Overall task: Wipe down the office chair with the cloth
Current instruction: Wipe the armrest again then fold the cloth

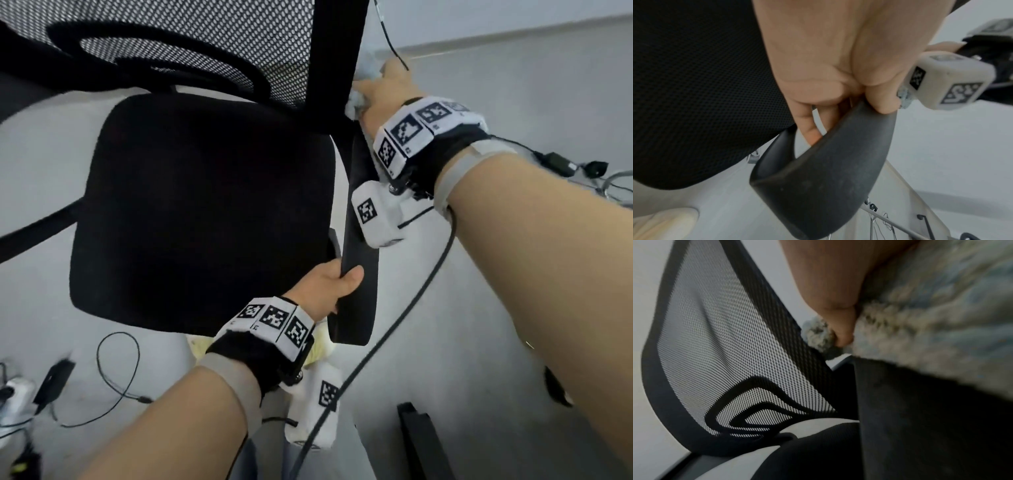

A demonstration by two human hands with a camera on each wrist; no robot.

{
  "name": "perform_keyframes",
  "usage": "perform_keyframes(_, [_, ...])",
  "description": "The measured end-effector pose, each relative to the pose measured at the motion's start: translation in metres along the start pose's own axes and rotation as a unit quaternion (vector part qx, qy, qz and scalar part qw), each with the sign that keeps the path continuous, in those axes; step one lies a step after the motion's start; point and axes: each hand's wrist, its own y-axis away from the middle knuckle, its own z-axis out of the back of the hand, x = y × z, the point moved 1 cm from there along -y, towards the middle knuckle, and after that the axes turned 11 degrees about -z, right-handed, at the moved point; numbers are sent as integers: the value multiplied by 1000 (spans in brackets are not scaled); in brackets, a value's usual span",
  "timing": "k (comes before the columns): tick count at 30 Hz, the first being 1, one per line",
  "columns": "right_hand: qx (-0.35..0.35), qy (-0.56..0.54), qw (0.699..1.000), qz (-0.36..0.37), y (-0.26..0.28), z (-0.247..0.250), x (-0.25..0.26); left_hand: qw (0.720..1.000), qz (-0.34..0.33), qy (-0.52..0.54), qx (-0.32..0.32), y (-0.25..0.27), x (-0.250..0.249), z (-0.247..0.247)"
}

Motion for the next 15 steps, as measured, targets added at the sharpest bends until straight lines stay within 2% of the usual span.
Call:
perform_keyframes(3, [13,-39,998,-47,9,0,4,1000,-12,-17,-19,1,3,2])
perform_keyframes(7, [4,-108,993,-39,54,-19,-26,999,-38,20,-24,5,2,-2])
perform_keyframes(11, [23,-157,985,-66,78,-35,-44,999,-24,19,-27,9,6,-2])
perform_keyframes(13, [-3,-176,981,-77,67,-27,-38,999,-11,35,-6,16,12,1])
perform_keyframes(15, [-31,-200,976,-75,47,-16,-24,997,-13,61,51,25,22,6])
